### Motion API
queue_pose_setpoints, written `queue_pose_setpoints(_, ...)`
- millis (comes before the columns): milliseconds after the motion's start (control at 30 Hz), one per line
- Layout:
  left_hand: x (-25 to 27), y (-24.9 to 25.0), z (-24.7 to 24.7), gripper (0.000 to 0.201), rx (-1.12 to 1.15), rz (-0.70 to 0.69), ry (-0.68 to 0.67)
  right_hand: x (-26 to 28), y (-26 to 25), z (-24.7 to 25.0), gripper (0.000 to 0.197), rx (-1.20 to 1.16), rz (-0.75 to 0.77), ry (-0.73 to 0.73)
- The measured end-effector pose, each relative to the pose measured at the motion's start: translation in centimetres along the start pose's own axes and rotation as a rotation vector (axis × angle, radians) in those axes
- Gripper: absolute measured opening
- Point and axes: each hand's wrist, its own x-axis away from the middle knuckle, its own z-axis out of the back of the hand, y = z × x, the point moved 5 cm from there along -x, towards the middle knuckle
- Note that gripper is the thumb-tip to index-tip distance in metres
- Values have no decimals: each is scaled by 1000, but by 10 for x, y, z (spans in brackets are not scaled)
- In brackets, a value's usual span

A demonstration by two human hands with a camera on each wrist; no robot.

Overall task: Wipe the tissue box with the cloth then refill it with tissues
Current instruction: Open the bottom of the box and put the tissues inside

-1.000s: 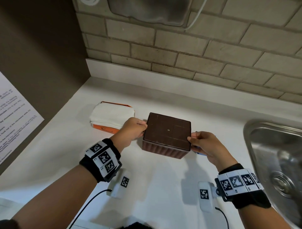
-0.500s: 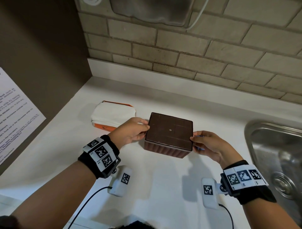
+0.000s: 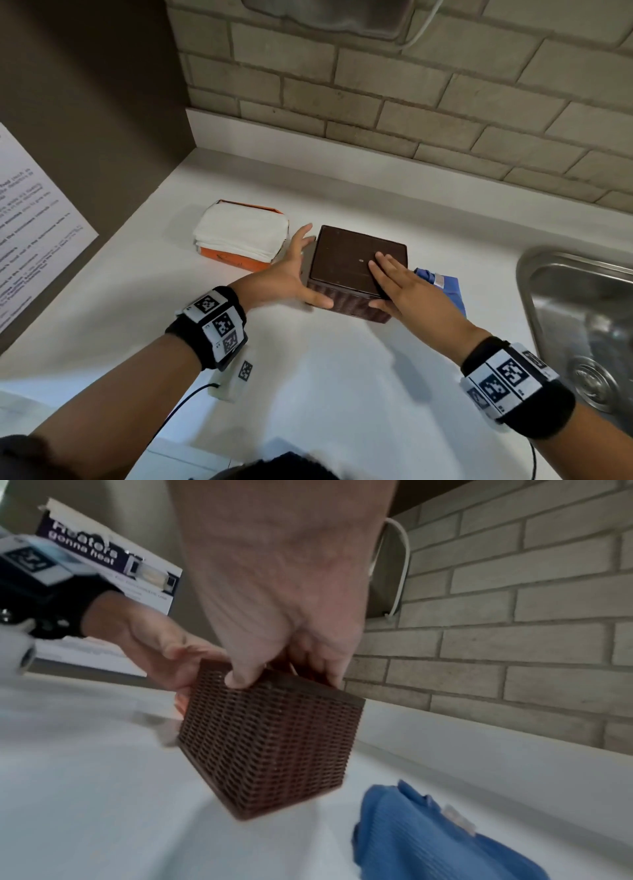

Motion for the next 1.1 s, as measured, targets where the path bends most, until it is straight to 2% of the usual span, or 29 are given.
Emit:
queue_pose_setpoints(133, -16, -1, -2, 143, -30, -54, -9, 0, -2, -7, 79, -2, 95, 40)
queue_pose_setpoints(233, -28, -7, -2, 144, -56, -76, 2, -1, 0, -17, 77, 32, 122, -5)
queue_pose_setpoints(400, -35, -11, 0, 144, -103, -86, 20, -2, -2, -17, 72, 99, 189, 46)
queue_pose_setpoints(533, -37, -16, 2, 146, -182, -92, 22, -4, -7, -27, 60, 170, 167, 104)
queue_pose_setpoints(633, -38, -17, 3, 145, -207, -85, 19, -8, -11, -34, 40, 199, 145, 170)
queue_pose_setpoints(700, -37, -17, 3, 146, -219, -90, 18, -10, -16, -38, 45, 194, 156, 193)
queue_pose_setpoints(767, -39, -18, 3, 147, -210, -95, 15, -12, -16, -36, 31, 177, 119, 175)
queue_pose_setpoints(800, -39, -20, 2, 148, -208, -98, 12, -11, -17, -35, 37, 164, 102, 150)
queue_pose_setpoints(833, -39, -20, 3, 148, -210, -100, 12, -10, -19, -35, 47, 174, 117, 185)
queue_pose_setpoints(900, -41, -22, 3, 148, -221, -99, 12, -7, -20, -33, 56, 209, 129, 227)
queue_pose_setpoints(1033, -41, -22, 4, 149, -247, -94, 2, -8, -19, -39, 42, 170, 130, 190)
queue_pose_setpoints(1100, -41, -21, 4, 149, -260, -90, 0, -9, -20, -38, 42, 155, 157, 219)
